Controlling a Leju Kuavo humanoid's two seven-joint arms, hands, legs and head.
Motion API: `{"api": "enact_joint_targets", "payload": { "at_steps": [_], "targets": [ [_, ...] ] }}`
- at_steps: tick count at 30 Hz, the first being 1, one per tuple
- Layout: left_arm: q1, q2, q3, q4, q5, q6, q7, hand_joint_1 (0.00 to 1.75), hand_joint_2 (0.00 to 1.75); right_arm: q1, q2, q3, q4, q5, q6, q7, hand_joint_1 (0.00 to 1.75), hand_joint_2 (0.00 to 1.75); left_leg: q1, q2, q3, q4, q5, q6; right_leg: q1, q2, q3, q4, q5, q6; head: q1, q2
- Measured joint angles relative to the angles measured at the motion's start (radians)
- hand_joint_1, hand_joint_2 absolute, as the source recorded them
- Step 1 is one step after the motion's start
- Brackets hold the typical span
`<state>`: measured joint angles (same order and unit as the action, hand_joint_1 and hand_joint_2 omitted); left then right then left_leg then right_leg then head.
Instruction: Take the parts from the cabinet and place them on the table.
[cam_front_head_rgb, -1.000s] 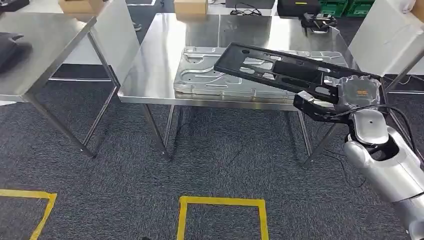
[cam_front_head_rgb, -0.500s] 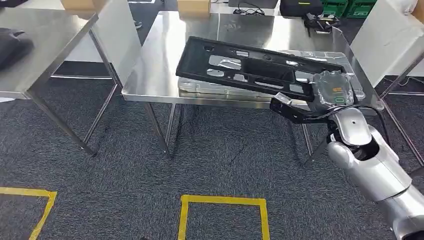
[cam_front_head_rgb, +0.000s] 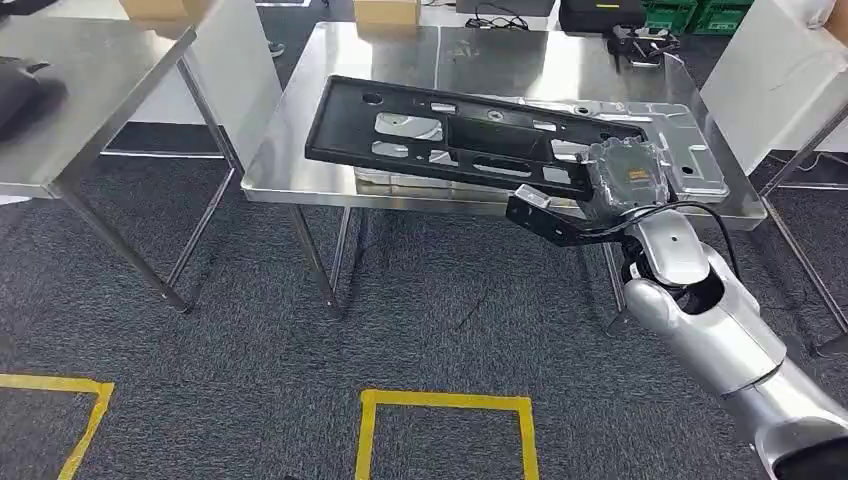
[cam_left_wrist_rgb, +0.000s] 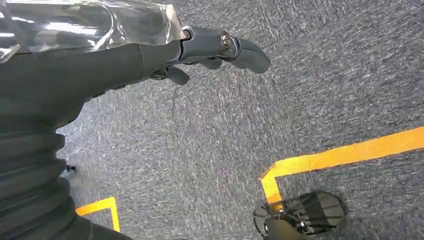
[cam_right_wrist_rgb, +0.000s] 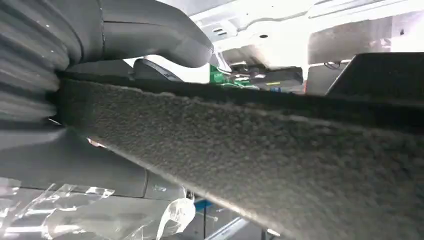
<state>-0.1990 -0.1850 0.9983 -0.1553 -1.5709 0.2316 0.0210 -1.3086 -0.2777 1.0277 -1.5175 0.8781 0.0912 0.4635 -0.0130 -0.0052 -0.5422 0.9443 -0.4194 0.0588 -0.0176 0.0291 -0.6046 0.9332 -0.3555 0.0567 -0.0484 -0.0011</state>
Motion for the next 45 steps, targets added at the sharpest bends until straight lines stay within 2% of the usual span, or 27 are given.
{"api": "enact_joint_targets", "payload": {
  "at_steps": [9, 14, 17, 18, 19, 20, 22, 23, 24, 25, 26, 27, 28, 29, 30, 31, 33, 34, 35, 36, 38, 39, 40, 41, 43, 44, 45],
  "targets": [
    [0.0, 0.0, 0.0, 0.0, 0.0, -0.001, -0.004, 0.0, 1.75, -0.001, 0.002, 0.0, 0.011, -0.011, 0.0, 0.008, 1.75, 1.75, 0.0, 0.0, 0.0, 0.0, 0.0, 0.0, 0.0, 0.0, 0.0, 0.0, 0.0, 0.0, 0.0, 0.0],
    [0.002, 0.0, 0.0, 0.0, 0.0, -0.002, -0.006, 0.0, 1.75, -0.001, 0.002, 0.0, 0.02, -0.017, 0.0, 0.01, 1.75, 1.75, -0.006, 0.0, -0.002, 0.003, -0.002, 0.003, -0.007, 0.0, 0.0, -0.001, 0.002, 0.003, 0.0, 0.0],
    [0.001, 0.0, 0.0, 0.0, 0.0, -0.004, -0.007, 0.0, 1.75, -0.001, 0.002, 0.0, 0.026, -0.021, 0.0, 0.014, 1.75, 1.75, -0.011, 0.0, -0.002, 0.003, -0.002, 0.007, -0.011, 0.001, 0.0, -0.004, 0.003, 0.009, 0.0, 0.0],
    [0.001, 0.0, 0.0, 0.0, -0.001, -0.005, -0.008, 0.0, 1.75, -0.002, 0.002, -0.001, 0.026, -0.023, 0.0, 0.016, 1.75, 1.75, -0.006, 0.001, 0.0, -0.003, 0.002, 0.012, -0.007, 0.003, 0.0, -0.004, 0.003, 0.013, 0.0, 0.0],
    [0.002, -0.001, 0.0, 0.0, -0.001, -0.005, -0.01, 0.0, 1.75, -0.001, 0.0, -0.002, 0.027, -0.026, 0.0, 0.016, 1.75, 1.75, 0.005, 0.006, 0.015, -0.014, 0.009, 0.019, -0.012, -0.001, -0.003, 0.006, -0.005, 0.014, 0.0, 0.0],
    [0.001, -0.001, 0.0, 0.0, -0.001, -0.006, -0.011, 0.0, 1.75, -0.002, 0.0, -0.003, 0.027, -0.029, 0.0, 0.018, 1.75, 1.75, 0.006, 0.007, 0.017, -0.017, 0.009, 0.023, -0.008, -0.01, -0.018, 0.043, -0.029, 0.015, 0.001, 0.0],
    [0.001, -0.001, 0.0, 0.0, -0.001, -0.007, -0.014, 0.0, 1.75, -0.002, -0.002, -0.003, 0.029, -0.032, 0.0, 0.018, 1.75, 1.75, 0.008, 0.011, 0.02, -0.017, 0.009, 0.026, -0.01, -0.013, -0.1, 0.215, -0.107, 0.02, 0.0, 0.0],
    [0.002, -0.001, 0.0, 0.0, 0.0, -0.008, -0.014, 0.0, 1.75, 0.001, -0.003, -0.003, 0.03, -0.033, 0.0, 0.019, 1.75, 1.75, 0.009, 0.013, 0.02, -0.017, 0.007, 0.027, -0.012, -0.014, -0.142, 0.296, -0.133, 0.024, 0.001, 0.0],
    [0.004, -0.001, 0.0, 0.0, -0.001, -0.008, -0.014, 0.0, 1.75, 0.004, -0.005, -0.003, 0.031, -0.034, 0.0, 0.019, 1.75, 1.75, 0.011, 0.013, 0.021, -0.016, 0.005, 0.024, -0.015, -0.015, -0.171, 0.343, -0.137, 0.027, 0.0, 0.0],
    [0.005, -0.001, 0.0, 0.0, -0.001, -0.008, -0.014, 0.0, 1.75, 0.006, -0.006, -0.003, 0.032, -0.034, 0.0, 0.019, 1.75, 1.75, 0.014, 0.014, 0.024, -0.015, 0.001, 0.019, -0.017, -0.017, -0.174, 0.334, -0.12, 0.03, 0.0, 0.0],
    [0.008, -0.001, 0.0, 0.0, -0.001, -0.008, -0.014, 0.0, 1.75, 0.006, -0.007, -0.003, 0.032, -0.034, 0.0, 0.019, 1.75, 1.75, 0.018, 0.014, 0.029, -0.015, -0.004, 0.011, -0.02, -0.02, -0.148, 0.277, -0.082, 0.034, 0.001, 0.0],
    [0.009, -0.001, 0.0, 0.0, -0.001, -0.008, -0.014, 0.0, 1.75, 0.006, -0.008, -0.003, 0.032, -0.034, 0.0, 0.019, 1.75, 1.75, 0.023, 0.014, 0.037, -0.014, -0.011, 0.004, -0.025, -0.026, -0.101, 0.184, -0.033, 0.038, 0.0, 0.0],
    [0.009, -0.001, 0.0, 0.0, -0.001, -0.008, -0.016, 0.0, 1.75, 0.005, -0.008, -0.003, 0.032, -0.034, 0.0, 0.019, 1.75, 1.75, 0.027, 0.015, 0.045, -0.01, -0.021, -0.006, -0.031, -0.04, -0.044, 0.072, 0.017, 0.048, 0.001, 0.0],
    [0.008, 0.001, 0.0, 0.0, -0.001, -0.008, -0.016, 0.0, 1.75, 0.005, -0.011, -0.003, 0.033, -0.035, 0.0, 0.019, 1.75, 1.75, 0.02, 0.017, 0.045, -0.005, -0.031, -0.019, -0.031, -0.05, -0.017, 0.025, 0.007, 0.059, 0.0, 0.0],
    [0.006, 0.002, 0.0, 0.0, -0.001, -0.008, -0.016, 0.0, 1.75, 0.001, -0.011, -0.003, 0.033, -0.037, -0.002, 0.019, 1.75, 1.75, 0.017, 0.016, 0.042, 0.002, -0.04, -0.025, -0.027, -0.036, -0.019, 0.02, 0.001, 0.036, 0.0, 0.0],
    [0.007, 0.002, 0.0, 0.0, -0.001, -0.008, -0.017, 0.0, 1.75, 0.001, -0.01, -0.003, 0.034, -0.038, -0.003, 0.019, 1.75, 1.75, 0.015, 0.017, 0.045, -0.004, -0.041, -0.027, -0.027, -0.036, -0.02, 0.024, -0.005, 0.025, 0.0, 0.0],
    [0.008, 0.002, 0.0, 0.0, -0.001, -0.008, -0.017, 0.0, 1.75, 0.001, -0.013, -0.003, 0.036, -0.04, -0.003, 0.021, 1.75, 1.75, 0.021, 0.019, 0.051, -0.009, -0.046, -0.036, -0.021, -0.029, -0.024, 0.031, -0.016, 0.008, 0.0, 0.0],
    [0.008, 0.002, 0.0, 0.0, -0.001, -0.008, -0.017, 0.0, 1.75, -0.001, -0.013, -0.003, 0.036, -0.04, -0.004, 0.021, 1.75, 1.75, 0.026, 0.018, 0.049, -0.004, -0.055, -0.043, -0.023, -0.027, -0.018, 0.029, -0.019, 0.0, 0.0, 0.0],
    [0.007, 0.002, 0.0, 0.0, -0.001, -0.008, -0.017, 0.0, 1.75, -0.002, -0.013, -0.004, 0.037, -0.04, -0.004, 0.024, 1.75, 1.75, 0.027, 0.016, 0.037, 0.032, -0.072, -0.045, -0.023, -0.027, -0.013, 0.029, -0.023, -0.007, 0.0, 0.0],
    [0.006, 0.002, 0.0, 0.0, -0.001, -0.008, -0.017, 0.0, 1.75, -0.005, -0.013, -0.004, 0.037, -0.04, -0.004, 0.024, 1.75, 1.75, 0.026, 0.016, 0.0, 0.104, -0.1, -0.046, -0.022, -0.026, -0.01, 0.029, -0.026, -0.012, 0.0, 0.0],
    [0.008, 0.002, 0.0, 0.0, -0.001, -0.008, -0.017, 0.0, 1.75, -0.003, -0.012, -0.004, 0.037, -0.04, -0.004, 0.023, 1.75, 1.75, 0.024, 0.015, -0.113, 0.292, -0.161, -0.046, -0.015, -0.018, -0.004, 0.029, -0.034, -0.021, 0.0, 0.0],
    [0.01, 0.002, 0.0, 0.0, -0.001, -0.008, -0.017, 0.0, 1.75, 0.0, -0.012, -0.003, 0.037, -0.041, -0.004, 0.022, 1.75, 1.75, 0.024, 0.015, -0.158, 0.351, -0.165, -0.044, -0.01, -0.015, 0.0, 0.03, -0.039, -0.025, 0.0, 0.0],
    [0.011, 0.002, 0.0, 0.0, -0.002, -0.008, -0.016, 0.0, 1.75, 0.002, -0.013, -0.003, 0.038, -0.041, -0.004, 0.022, 1.75, 1.75, 0.023, 0.014, -0.178, 0.353, -0.142, -0.038, -0.006, -0.009, 0.008, 0.03, -0.045, -0.026, 0.0, 0.0],
    [0.012, 0.002, 0.0, 0.0, -0.002, -0.008, -0.017, 0.0, 1.75, 0.003, -0.012, -0.003, 0.038, -0.041, -0.004, 0.022, 1.75, 1.75, 0.018, 0.014, -0.172, 0.309, -0.099, -0.03, -0.002, -0.008, 0.017, 0.03, -0.051, -0.027, 0.0, 0.0],
    [0.011, 0.002, 0.0, 0.0, -0.002, -0.008, -0.017, 0.0, 1.75, 0.002, -0.013, -0.003, 0.038, -0.041, -0.004, 0.022, 1.75, 1.75, 0.008, 0.01, -0.111, 0.128, 0.022, -0.005, 0.005, -0.003, 0.041, 0.028, -0.066, -0.028, 0.0, 0.0],
    [0.012, 0.003, 0.0, 0.0, -0.002, -0.008, -0.016, 0.0, 1.75, 0.002, -0.013, -0.004, 0.039, -0.041, -0.004, 0.023, 1.75, 1.75, -0.002, 0.001, -0.085, 0.035, 0.069, 0.014, 0.004, -0.003, 0.048, 0.026, -0.074, -0.029, 0.0, 0.0],
    [0.011, 0.006, 0.0, 0.0, -0.002, -0.008, -0.016, 0.0, 1.75, -0.003, -0.014, -0.003, 0.04, -0.041, -0.005, 0.023, 1.75, 1.75, -0.004, 0.002, -0.067, 0.023, 0.055, 0.023, 0.014, 0.001, 0.049, 0.028, -0.08, -0.022, 0.0, 0.0]
  ]
}}
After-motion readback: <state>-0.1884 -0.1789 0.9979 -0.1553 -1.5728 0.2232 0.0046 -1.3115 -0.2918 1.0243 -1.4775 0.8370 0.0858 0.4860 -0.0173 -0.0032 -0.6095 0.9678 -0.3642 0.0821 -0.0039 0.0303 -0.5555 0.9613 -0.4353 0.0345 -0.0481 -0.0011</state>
